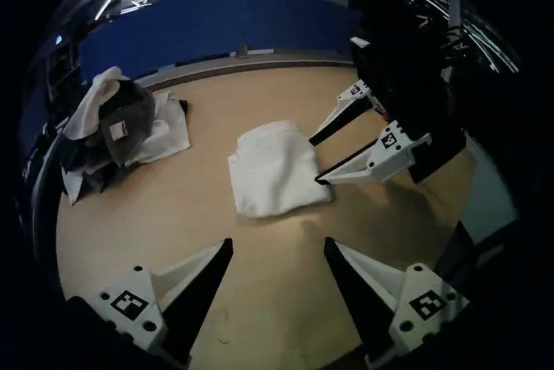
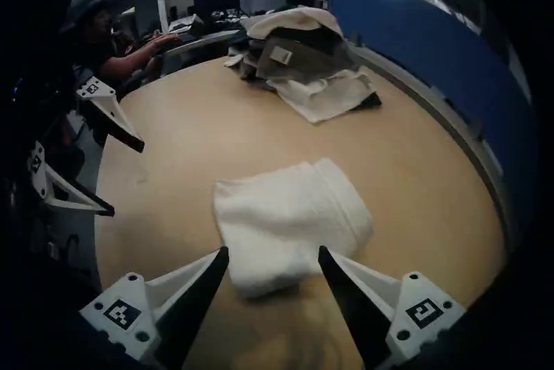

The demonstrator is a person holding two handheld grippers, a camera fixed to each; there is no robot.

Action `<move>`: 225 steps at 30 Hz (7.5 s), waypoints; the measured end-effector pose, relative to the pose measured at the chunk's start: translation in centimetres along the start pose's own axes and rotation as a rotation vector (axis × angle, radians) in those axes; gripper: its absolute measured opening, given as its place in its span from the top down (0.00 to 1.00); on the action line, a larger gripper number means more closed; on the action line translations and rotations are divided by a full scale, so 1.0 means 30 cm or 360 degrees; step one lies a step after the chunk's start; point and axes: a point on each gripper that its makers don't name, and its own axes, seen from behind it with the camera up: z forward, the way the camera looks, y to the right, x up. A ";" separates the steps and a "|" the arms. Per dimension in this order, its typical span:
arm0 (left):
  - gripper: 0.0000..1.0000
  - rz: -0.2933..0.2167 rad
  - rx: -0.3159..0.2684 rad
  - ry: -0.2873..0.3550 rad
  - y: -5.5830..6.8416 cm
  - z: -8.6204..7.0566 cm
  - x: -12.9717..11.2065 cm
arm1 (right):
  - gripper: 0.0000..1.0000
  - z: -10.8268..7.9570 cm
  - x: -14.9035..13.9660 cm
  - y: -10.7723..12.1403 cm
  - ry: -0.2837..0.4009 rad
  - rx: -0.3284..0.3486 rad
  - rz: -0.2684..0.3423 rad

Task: Fold towel

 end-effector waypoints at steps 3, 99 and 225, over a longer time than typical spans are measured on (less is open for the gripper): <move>0.02 0.0045 -0.0021 -0.0004 0.004 0.018 0.020 | 0.00 -0.022 -0.023 0.004 0.0026 -0.0029 0.0086; 0.02 0.0068 -0.0061 0.0077 -0.011 0.009 0.078 | 0.00 -0.008 -0.119 -0.077 -0.0060 -0.0143 0.0388; 0.02 0.0036 0.0012 0.0175 0.185 0.017 0.246 | 0.97 -0.955 -0.142 0.973 0.0343 -0.0894 0.0565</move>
